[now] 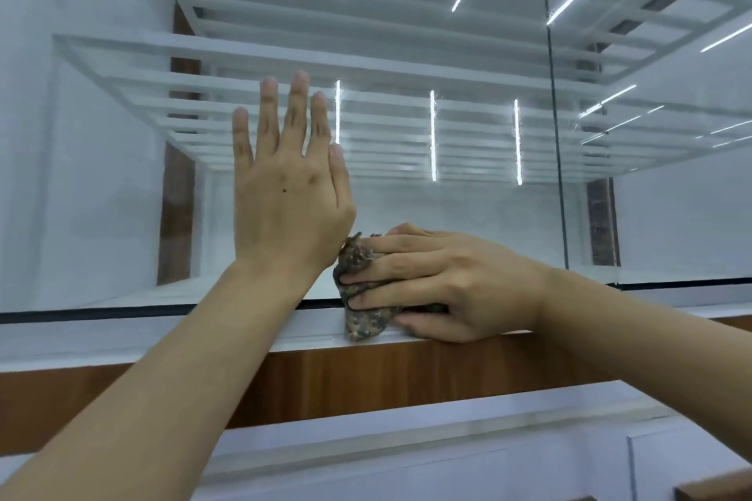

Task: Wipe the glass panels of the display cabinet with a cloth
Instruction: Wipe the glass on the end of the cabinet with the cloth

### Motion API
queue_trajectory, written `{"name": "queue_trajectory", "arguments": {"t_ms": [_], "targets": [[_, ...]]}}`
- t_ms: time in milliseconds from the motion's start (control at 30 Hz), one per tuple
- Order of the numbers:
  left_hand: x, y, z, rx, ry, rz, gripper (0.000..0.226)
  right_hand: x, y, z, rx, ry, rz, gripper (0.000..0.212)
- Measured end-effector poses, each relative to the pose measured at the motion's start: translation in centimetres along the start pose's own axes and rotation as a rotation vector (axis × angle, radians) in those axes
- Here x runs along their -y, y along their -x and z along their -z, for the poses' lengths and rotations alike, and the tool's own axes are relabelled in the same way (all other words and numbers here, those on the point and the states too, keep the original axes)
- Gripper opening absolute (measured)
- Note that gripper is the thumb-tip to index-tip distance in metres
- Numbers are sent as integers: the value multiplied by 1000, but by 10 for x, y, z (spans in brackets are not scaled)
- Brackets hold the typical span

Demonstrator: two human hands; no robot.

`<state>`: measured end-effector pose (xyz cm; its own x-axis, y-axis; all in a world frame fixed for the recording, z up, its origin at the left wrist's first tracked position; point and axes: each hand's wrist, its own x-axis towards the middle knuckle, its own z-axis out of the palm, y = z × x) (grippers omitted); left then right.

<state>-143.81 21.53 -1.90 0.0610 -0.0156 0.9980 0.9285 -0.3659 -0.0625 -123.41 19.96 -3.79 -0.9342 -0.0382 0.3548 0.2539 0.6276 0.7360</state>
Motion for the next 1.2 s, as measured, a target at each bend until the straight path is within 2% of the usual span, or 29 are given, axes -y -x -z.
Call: {"name": "queue_trajectory", "arguments": {"t_ms": [133,233,367,567,733,967,1100,1200], "targets": [[-36,-4,-17,11,33,-86,58,-6,29,6,-23,15,-38,30],[-63,-7,-28,-1,67,-54,57,-10,61,13,-40,13,-92,29],[-99,-3,-42,26,115,-154,59,-16,111,28,-46,48,-197,31],[-106,-2,-47,30,95,-154,58,-18,166,39,-121,102,-375,37],[-108,-1,-44,43,95,-152,58,-13,165,34,-197,93,-410,32],[-107,0,-41,54,129,-161,59,10,143,14,-551,271,-594,30],[-106,2,-40,67,163,-185,59,31,125,11,-603,295,-718,39],[-103,2,-37,77,210,-202,58,50,112,10,-581,279,-794,46]]}}
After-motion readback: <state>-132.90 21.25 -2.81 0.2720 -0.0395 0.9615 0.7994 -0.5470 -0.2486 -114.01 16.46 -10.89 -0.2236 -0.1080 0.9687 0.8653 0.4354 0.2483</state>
